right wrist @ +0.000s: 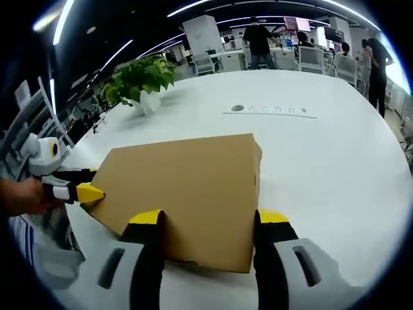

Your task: Operate the shoe box by opening the lid, removing the specified soft item, and placing it in the target area until the item is outside and the box remains undamaged.

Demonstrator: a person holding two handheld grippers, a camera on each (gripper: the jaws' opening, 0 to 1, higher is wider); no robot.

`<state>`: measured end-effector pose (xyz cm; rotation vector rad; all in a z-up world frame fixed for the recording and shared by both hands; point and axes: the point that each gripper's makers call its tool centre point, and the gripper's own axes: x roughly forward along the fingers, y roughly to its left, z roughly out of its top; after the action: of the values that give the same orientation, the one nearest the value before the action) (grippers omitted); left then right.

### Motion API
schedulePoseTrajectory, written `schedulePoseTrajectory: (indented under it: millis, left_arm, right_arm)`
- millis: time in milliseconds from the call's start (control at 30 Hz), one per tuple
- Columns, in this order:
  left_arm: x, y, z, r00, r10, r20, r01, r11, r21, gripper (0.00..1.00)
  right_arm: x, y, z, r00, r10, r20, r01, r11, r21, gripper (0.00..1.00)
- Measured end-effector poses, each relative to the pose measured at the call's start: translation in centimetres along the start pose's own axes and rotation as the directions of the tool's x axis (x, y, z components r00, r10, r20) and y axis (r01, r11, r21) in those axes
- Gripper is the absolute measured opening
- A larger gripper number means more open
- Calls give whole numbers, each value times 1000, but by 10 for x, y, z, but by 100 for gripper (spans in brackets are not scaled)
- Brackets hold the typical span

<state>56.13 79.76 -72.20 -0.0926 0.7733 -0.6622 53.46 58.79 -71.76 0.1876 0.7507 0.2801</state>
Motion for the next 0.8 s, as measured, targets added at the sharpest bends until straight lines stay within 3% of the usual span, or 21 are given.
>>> schedulePoseTrajectory:
  millis: [433,800]
  left_arm:
    - [-30,-6,-28,999,-31,-23,31,999,7,62]
    - [-60,-10,-55,999,-39,-31,39,999,10,61]
  right_arm:
    - [-40,31,-48,1000,-26,14,25,998,50,48]
    - [-63,56,-78,1000,-23,14,22,998,59,47]
